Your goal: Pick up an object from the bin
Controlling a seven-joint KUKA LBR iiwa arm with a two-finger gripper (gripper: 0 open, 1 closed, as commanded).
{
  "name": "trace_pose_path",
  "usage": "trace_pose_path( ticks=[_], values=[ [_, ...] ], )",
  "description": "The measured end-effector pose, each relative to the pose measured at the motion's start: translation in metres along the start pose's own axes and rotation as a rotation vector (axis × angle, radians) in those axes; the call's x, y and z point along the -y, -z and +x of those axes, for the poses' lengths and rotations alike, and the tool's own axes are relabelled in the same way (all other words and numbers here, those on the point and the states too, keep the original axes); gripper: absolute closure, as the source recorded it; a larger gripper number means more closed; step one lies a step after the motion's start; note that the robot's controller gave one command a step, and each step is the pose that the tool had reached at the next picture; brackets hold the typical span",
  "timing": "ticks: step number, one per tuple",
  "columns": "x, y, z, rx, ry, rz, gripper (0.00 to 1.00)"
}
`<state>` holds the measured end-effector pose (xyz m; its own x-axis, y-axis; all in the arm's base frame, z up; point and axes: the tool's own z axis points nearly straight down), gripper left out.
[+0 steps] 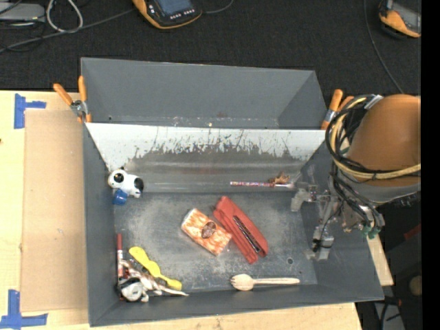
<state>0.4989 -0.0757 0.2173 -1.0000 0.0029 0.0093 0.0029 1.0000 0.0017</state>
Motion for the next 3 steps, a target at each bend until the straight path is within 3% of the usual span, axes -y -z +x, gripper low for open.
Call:
trace_pose_path(
  ticks=[1,2,3],
  values=[
    [0.000,0.004,-0.002,0.008,0.003,0.001,0.00],
    [-0.038,-0.012,-0.004,0.008,0.095,0.002,0.00],
    [-0.051,-0.041,-0.013,0.007,0.050,0.000,0.00]
  ],
)
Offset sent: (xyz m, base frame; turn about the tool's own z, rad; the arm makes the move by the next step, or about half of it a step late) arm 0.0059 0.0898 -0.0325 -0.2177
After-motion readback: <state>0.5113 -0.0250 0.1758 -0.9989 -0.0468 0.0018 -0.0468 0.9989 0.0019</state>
